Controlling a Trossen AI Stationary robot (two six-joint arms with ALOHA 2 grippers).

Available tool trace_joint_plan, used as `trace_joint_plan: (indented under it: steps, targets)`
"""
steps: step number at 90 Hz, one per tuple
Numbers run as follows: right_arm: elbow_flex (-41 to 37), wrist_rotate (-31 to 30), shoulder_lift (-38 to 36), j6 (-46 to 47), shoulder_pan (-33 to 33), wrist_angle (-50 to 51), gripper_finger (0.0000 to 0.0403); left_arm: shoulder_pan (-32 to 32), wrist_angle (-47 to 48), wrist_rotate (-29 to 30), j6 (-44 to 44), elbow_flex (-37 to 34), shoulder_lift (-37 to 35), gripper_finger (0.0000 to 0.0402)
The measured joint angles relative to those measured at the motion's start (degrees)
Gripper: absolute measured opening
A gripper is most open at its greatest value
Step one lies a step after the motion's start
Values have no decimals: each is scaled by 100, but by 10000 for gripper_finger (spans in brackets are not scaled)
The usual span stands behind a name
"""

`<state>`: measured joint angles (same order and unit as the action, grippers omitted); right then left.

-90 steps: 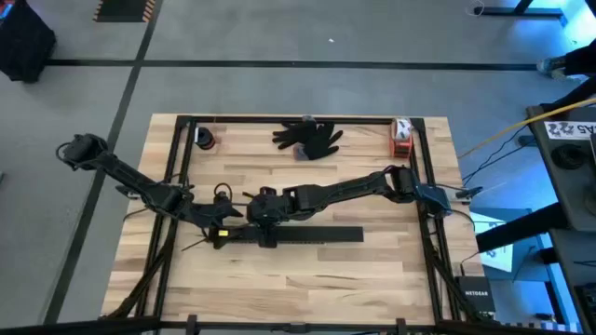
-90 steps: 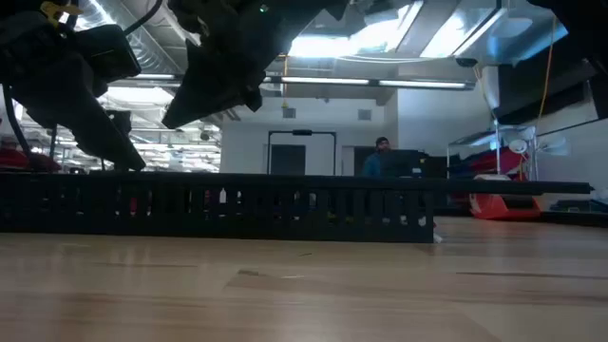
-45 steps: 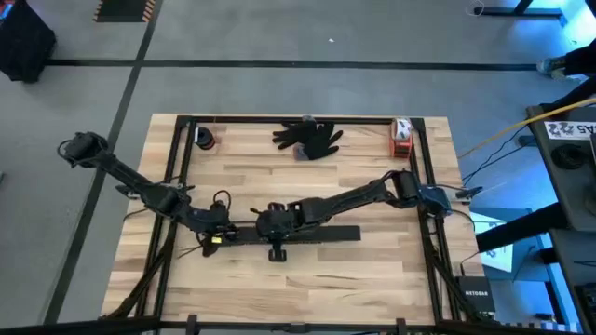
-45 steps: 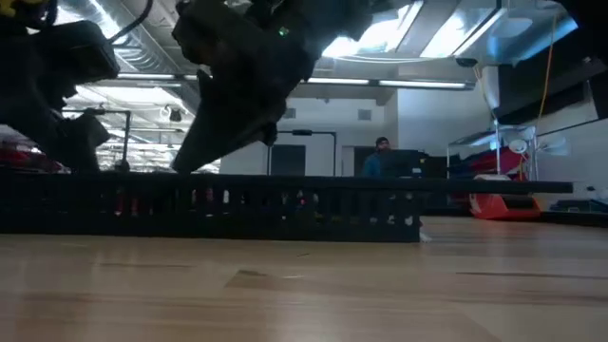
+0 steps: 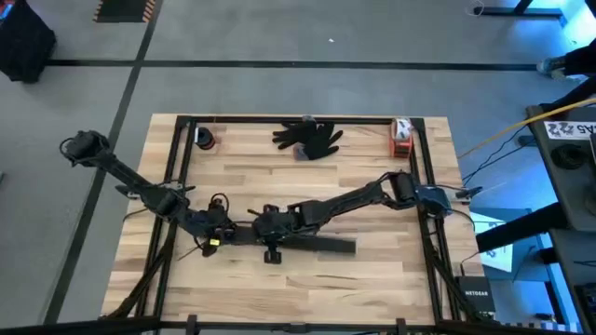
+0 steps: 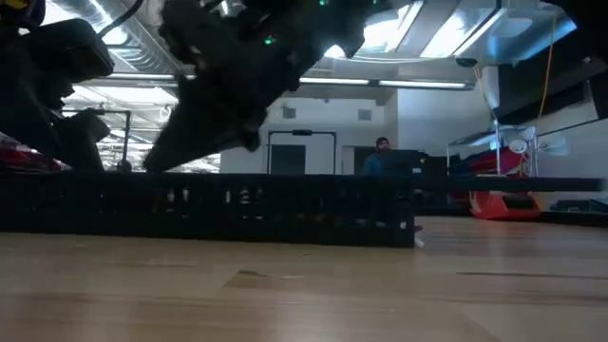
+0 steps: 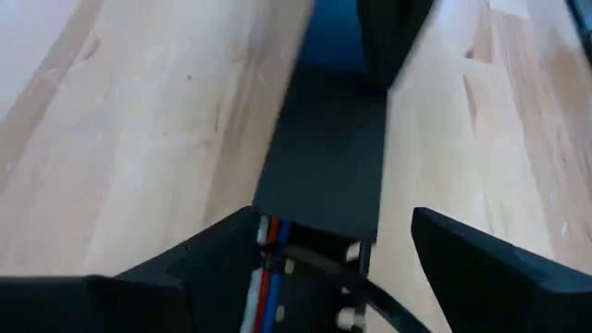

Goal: Ziptie cables
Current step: Close the cable duct

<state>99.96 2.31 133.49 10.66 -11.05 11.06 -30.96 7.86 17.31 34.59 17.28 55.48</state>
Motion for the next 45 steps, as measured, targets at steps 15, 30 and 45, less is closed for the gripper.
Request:
trace_joint_plan:
  steps: [15, 30, 45]
  targets:
    - [73, -16, 130, 114, 40, -245, 0, 6, 4, 29, -1, -9, 4, 282]
    - [70, -57, 140, 92, 46, -310, 0, 6, 3, 30, -4, 4, -23, 282]
    - [72, 34, 118, 103, 37, -149, 0, 52, 895, 179, -301, 640, -164, 282]
